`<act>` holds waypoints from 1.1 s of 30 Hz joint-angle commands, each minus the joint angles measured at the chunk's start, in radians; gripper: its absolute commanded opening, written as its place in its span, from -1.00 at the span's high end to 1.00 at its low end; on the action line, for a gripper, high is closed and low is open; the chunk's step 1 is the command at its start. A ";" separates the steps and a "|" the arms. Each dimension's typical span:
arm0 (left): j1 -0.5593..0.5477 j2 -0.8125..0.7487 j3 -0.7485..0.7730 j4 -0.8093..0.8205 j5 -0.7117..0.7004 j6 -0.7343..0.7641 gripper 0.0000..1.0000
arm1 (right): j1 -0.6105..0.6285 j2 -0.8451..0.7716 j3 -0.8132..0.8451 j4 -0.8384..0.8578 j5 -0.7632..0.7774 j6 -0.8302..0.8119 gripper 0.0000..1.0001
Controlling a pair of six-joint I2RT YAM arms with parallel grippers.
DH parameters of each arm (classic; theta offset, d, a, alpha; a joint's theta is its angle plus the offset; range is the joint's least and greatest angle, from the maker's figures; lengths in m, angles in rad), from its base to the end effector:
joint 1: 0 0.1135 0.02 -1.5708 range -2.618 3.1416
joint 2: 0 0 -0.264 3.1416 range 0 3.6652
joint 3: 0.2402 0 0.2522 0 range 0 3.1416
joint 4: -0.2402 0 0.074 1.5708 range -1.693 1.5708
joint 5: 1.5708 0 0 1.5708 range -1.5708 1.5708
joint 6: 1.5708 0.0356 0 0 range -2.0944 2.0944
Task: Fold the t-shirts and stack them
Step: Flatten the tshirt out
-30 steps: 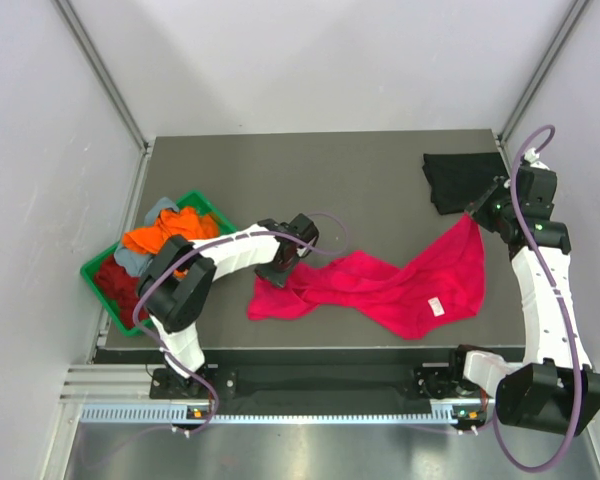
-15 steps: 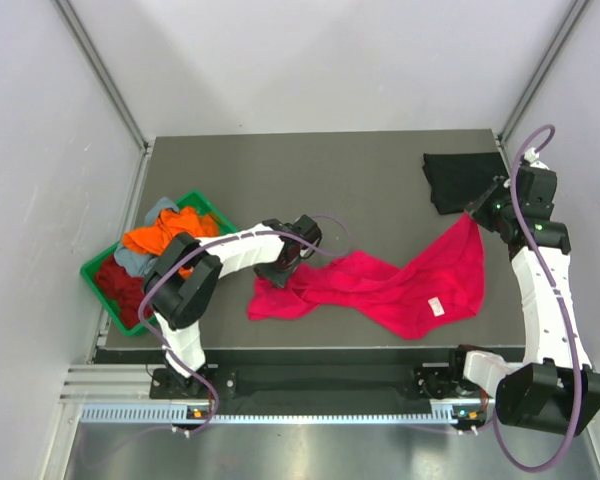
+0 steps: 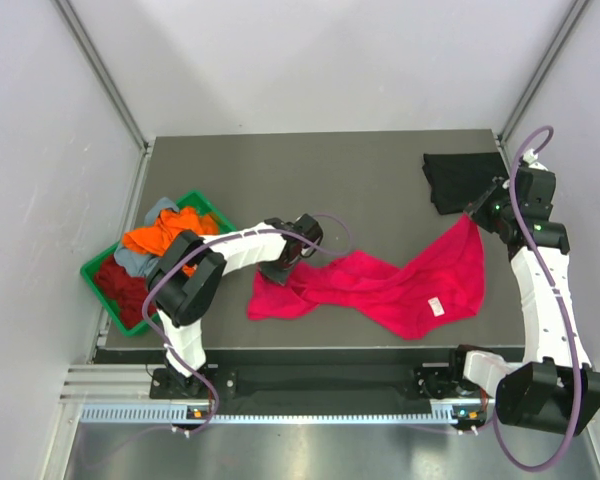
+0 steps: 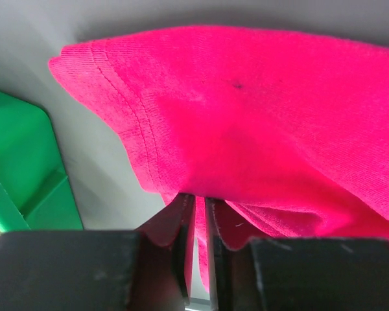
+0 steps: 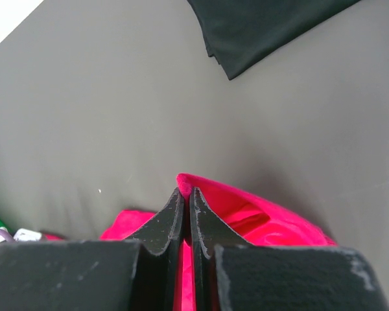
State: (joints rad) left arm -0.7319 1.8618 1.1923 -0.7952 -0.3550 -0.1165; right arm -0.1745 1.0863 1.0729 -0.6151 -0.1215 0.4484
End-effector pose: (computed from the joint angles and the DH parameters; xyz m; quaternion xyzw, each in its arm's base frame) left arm 0.2585 -0.2156 0.1546 0.2888 0.9396 0.1392 0.1201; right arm 0.2285 -0.0359 0.3395 0.2463 0.8551 0.1154 0.4414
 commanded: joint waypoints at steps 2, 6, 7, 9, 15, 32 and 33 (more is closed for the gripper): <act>0.019 0.017 0.018 0.048 -0.025 -0.003 0.70 | -0.014 -0.014 -0.002 0.040 -0.007 0.000 1.00; 0.020 -0.009 0.026 0.042 -0.032 -0.012 0.51 | -0.014 -0.014 0.005 0.038 -0.007 0.001 1.00; 0.022 -0.015 0.026 0.045 -0.033 -0.014 0.48 | -0.016 -0.016 0.007 0.038 -0.009 0.001 1.00; 0.031 -0.029 0.023 0.054 -0.036 -0.015 0.41 | -0.014 -0.019 0.007 0.035 -0.007 0.000 1.00; 0.039 -0.021 0.012 0.071 -0.012 -0.005 0.29 | -0.014 -0.025 -0.002 0.037 -0.009 -0.001 1.00; 0.057 -0.003 0.059 0.039 0.031 0.025 1.00 | -0.017 -0.026 -0.005 0.041 -0.010 0.000 1.00; 0.055 -0.004 0.070 0.027 0.027 0.017 1.00 | -0.017 -0.026 -0.007 0.041 -0.012 0.001 1.00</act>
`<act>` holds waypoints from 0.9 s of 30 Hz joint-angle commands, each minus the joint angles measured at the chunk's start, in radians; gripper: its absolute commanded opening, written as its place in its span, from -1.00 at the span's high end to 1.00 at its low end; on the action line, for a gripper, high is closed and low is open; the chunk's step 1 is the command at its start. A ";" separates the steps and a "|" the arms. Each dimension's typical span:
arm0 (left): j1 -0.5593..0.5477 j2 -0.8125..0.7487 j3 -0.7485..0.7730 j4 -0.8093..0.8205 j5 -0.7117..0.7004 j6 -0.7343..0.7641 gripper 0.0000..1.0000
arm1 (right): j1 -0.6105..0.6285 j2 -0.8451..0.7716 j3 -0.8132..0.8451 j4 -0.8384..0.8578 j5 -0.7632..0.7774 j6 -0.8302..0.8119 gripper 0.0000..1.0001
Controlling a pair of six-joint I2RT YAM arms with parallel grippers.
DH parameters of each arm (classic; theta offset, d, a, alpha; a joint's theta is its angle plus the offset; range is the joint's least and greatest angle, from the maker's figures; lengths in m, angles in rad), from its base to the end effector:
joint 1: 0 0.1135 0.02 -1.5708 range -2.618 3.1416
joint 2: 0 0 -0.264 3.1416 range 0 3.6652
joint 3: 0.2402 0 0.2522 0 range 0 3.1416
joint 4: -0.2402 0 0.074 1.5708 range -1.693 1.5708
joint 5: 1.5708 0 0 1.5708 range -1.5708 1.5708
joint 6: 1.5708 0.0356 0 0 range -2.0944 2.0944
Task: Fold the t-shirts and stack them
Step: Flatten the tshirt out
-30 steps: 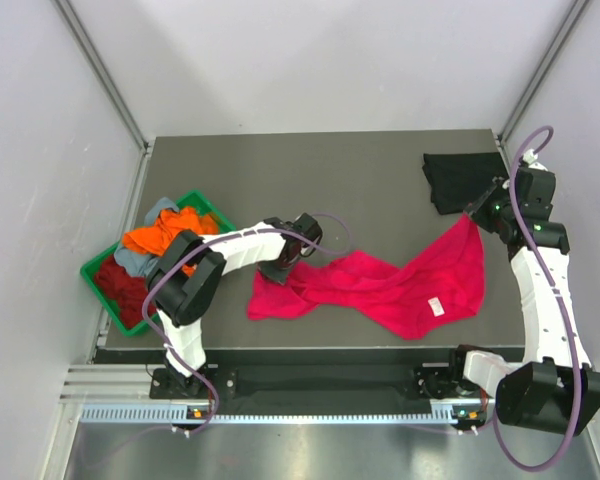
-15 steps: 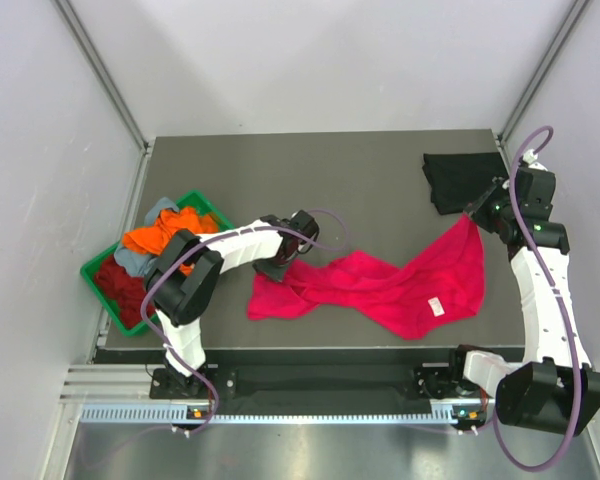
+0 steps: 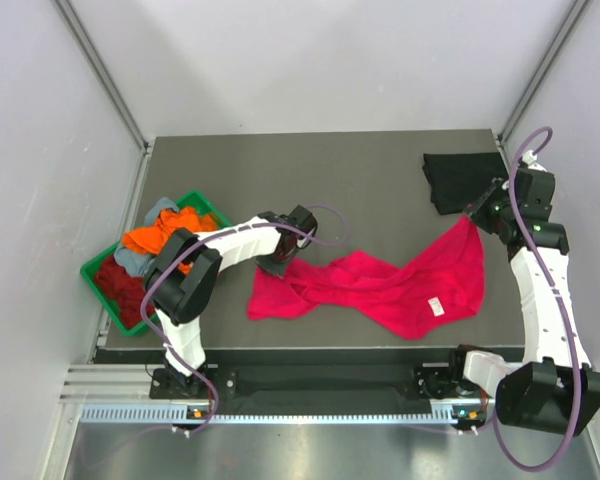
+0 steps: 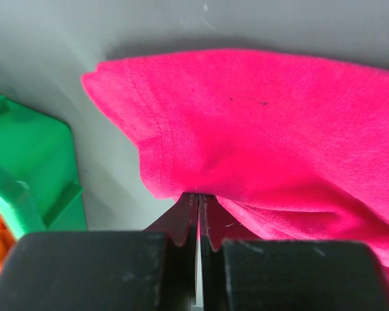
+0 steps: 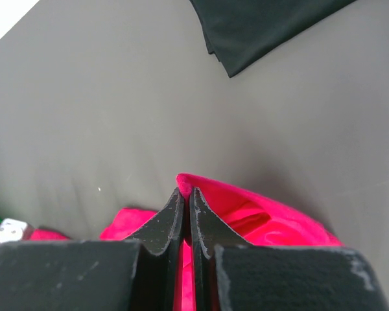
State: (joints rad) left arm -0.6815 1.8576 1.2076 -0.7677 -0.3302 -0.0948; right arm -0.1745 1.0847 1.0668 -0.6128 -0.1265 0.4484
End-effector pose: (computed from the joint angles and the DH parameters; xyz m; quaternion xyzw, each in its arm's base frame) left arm 0.2732 -0.2067 0.1598 0.2724 0.9451 0.1231 0.1318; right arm 0.2282 -0.0357 0.3381 0.2454 0.8557 0.1175 0.4401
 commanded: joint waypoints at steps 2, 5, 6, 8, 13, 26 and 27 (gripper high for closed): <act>0.005 -0.014 0.079 -0.031 -0.003 -0.008 1.00 | -0.016 -0.023 -0.002 0.039 -0.005 0.001 1.00; 0.007 -0.043 0.099 -0.059 -0.012 -0.026 1.00 | -0.016 -0.022 -0.007 0.041 -0.007 0.006 1.00; 0.007 -0.050 0.102 -0.076 -0.016 -0.032 1.00 | -0.017 -0.020 -0.007 0.042 -0.005 0.007 1.00; 0.007 -0.072 0.104 -0.088 -0.021 -0.046 1.00 | -0.016 -0.019 -0.008 0.039 -0.007 0.009 1.00; 0.005 -0.138 0.116 -0.105 -0.043 -0.066 1.00 | -0.016 -0.003 -0.010 0.044 -0.010 0.027 1.00; 0.031 -0.043 0.893 -0.180 -0.193 -0.043 1.00 | 0.050 0.254 0.570 -0.149 -0.025 0.082 1.00; 0.046 -0.022 0.982 -0.212 -0.205 -0.049 1.00 | 0.050 0.302 0.644 -0.172 -0.024 0.087 1.00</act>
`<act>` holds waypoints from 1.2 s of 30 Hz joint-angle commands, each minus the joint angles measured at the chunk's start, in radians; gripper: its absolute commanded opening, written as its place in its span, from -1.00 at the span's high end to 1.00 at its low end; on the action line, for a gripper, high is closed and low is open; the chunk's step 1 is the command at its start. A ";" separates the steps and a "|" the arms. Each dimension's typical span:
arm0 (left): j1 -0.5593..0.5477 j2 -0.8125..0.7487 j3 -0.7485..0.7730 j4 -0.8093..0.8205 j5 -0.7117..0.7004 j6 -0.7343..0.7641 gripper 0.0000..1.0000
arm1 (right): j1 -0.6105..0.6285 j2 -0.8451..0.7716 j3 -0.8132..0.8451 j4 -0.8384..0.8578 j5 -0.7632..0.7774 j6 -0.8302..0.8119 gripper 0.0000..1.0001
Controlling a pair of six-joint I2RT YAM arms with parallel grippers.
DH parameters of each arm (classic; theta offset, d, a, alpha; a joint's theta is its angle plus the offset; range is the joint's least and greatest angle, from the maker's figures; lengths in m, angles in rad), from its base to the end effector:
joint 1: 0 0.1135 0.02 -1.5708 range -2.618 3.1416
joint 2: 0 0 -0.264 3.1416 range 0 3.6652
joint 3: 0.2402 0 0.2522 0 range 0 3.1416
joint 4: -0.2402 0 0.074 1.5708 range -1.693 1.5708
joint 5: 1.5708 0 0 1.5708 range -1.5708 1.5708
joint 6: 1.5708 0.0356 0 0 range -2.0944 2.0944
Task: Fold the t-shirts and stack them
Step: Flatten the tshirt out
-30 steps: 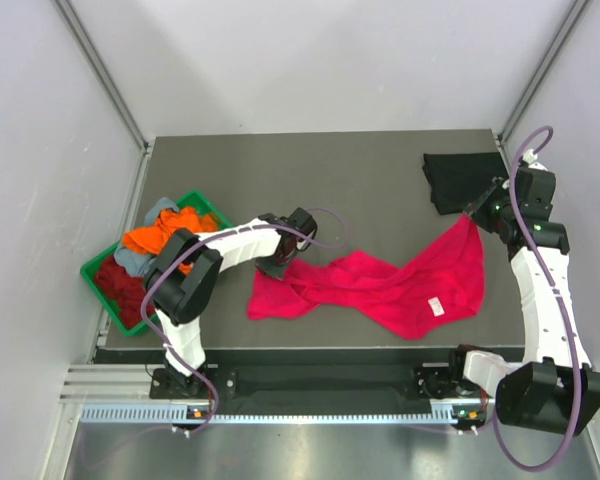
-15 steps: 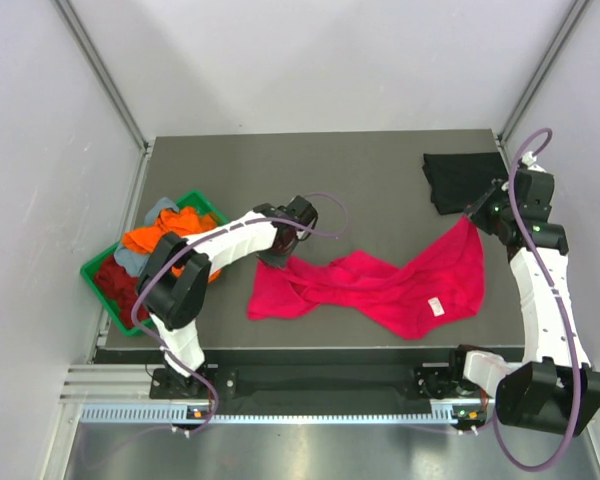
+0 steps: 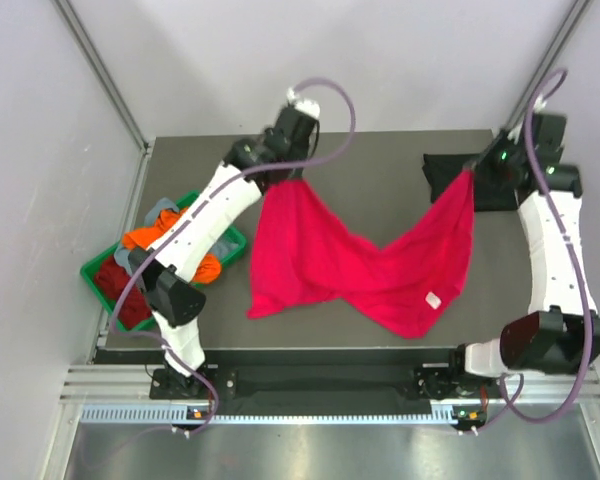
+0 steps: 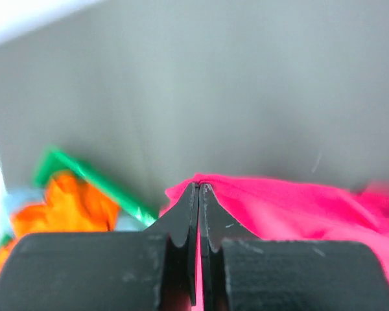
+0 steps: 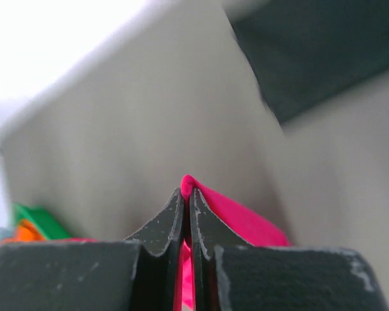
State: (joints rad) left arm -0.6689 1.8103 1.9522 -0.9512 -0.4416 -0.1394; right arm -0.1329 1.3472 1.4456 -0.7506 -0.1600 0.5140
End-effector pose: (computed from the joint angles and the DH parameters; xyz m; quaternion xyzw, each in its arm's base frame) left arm 0.3153 -0.2299 0.3871 0.1585 0.8956 0.0444 0.4133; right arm 0.2843 -0.0323 0.3885 0.2504 0.8584 0.1540 0.4203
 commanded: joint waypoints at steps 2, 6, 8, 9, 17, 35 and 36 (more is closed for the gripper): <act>0.049 0.082 0.491 -0.058 -0.098 -0.008 1.00 | 0.009 0.085 0.493 -0.103 0.007 0.037 1.00; 0.055 0.009 0.571 0.009 -0.074 -0.017 1.00 | 0.009 0.156 0.823 -0.179 -0.009 0.060 1.00; 0.054 -0.110 0.440 0.090 -0.025 -0.029 1.00 | 0.009 0.133 0.880 -0.158 -0.012 0.066 1.00; 0.054 -0.155 0.383 0.119 -0.002 -0.041 1.00 | 0.009 0.083 0.869 -0.148 -0.010 0.066 1.00; 0.052 -0.534 -0.028 0.170 0.286 -0.127 1.00 | 0.007 -0.307 0.500 -0.082 0.039 0.072 1.00; 0.052 -0.858 -0.328 0.154 0.465 -0.221 1.00 | 0.009 -0.587 0.454 -0.179 0.194 0.103 1.00; 0.051 -0.823 -0.335 0.157 0.451 -0.212 1.00 | 0.009 -0.568 0.429 -0.144 0.179 0.089 1.00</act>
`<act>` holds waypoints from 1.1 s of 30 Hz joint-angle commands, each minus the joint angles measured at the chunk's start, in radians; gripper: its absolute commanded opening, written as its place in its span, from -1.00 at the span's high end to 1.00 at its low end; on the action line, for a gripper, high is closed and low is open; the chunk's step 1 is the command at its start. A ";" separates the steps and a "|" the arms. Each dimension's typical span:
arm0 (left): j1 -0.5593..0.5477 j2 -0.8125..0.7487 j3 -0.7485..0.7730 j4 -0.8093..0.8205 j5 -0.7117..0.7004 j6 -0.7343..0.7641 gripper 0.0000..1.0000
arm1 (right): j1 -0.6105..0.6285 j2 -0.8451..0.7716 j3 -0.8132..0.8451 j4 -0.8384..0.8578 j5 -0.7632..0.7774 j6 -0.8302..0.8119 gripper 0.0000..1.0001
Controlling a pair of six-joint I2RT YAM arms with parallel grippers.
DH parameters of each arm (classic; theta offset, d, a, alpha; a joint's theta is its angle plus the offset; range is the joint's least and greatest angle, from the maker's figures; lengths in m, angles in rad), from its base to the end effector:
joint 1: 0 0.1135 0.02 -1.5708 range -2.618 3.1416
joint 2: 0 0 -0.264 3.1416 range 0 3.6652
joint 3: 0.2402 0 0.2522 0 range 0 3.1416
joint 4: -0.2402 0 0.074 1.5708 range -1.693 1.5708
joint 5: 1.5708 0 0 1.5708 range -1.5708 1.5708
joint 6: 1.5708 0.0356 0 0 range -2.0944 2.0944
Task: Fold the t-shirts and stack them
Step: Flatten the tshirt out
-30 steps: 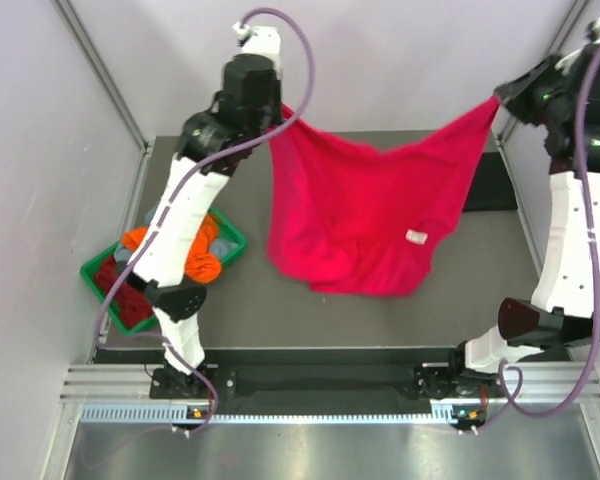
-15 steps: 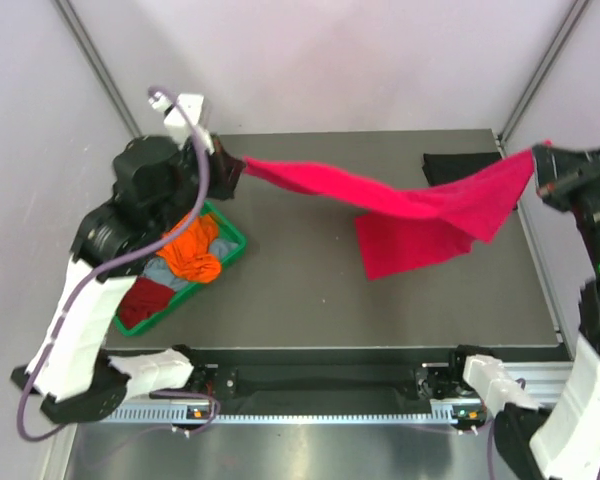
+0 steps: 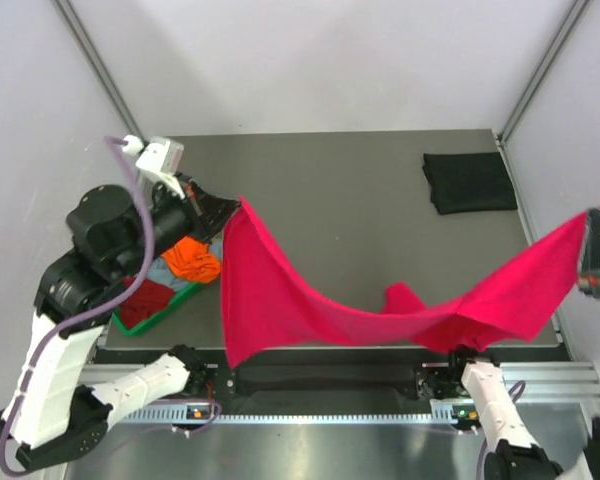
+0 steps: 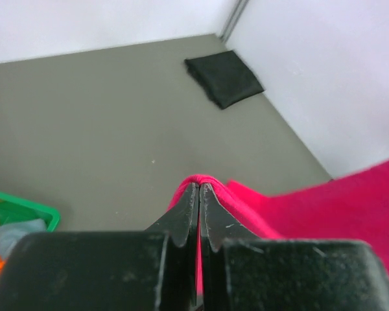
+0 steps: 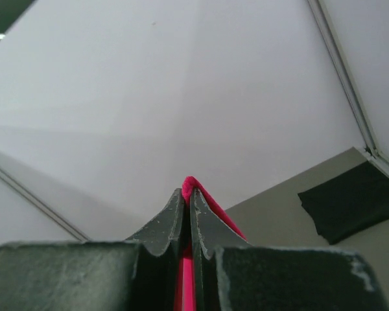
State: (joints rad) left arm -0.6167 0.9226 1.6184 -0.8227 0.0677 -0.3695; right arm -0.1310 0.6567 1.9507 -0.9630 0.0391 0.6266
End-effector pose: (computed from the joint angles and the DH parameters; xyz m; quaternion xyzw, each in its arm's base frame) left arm 0.0955 -0.0707 0.5132 0.1147 0.7416 -0.3350 0.5698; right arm -0.0758 0.0086 0.5623 0.2296 0.5338 0.1886 0.7917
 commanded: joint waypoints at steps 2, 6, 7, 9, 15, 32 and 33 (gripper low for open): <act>0.000 0.105 -0.018 0.057 -0.155 0.049 1.00 | 0.007 0.187 -0.151 0.119 -0.091 -0.039 1.00; 0.006 0.266 -0.008 0.102 -0.271 0.093 1.00 | 0.007 0.316 -0.216 0.260 -0.153 -0.054 1.00; 0.024 0.298 0.009 0.108 -0.293 0.104 1.00 | 0.007 0.340 -0.211 0.280 -0.153 -0.057 1.00; 0.069 0.391 0.072 0.140 -0.275 0.116 1.00 | 0.007 0.415 -0.194 0.334 -0.157 -0.064 1.00; 0.192 0.576 0.319 0.187 -0.154 0.112 1.00 | 0.007 0.621 0.060 0.344 -0.151 -0.091 1.00; 0.153 0.268 0.158 0.297 0.062 0.156 1.00 | 0.005 0.428 0.181 0.127 0.194 -0.123 1.00; 0.152 0.248 0.152 0.301 0.085 0.146 1.00 | 0.005 0.404 0.212 0.113 0.209 -0.120 1.00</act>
State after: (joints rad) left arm -0.4606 1.2739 1.7760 -0.6197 0.0853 -0.1982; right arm -0.1310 1.1713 2.1025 -0.8318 0.1329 0.5083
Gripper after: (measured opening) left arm 0.010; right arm 0.014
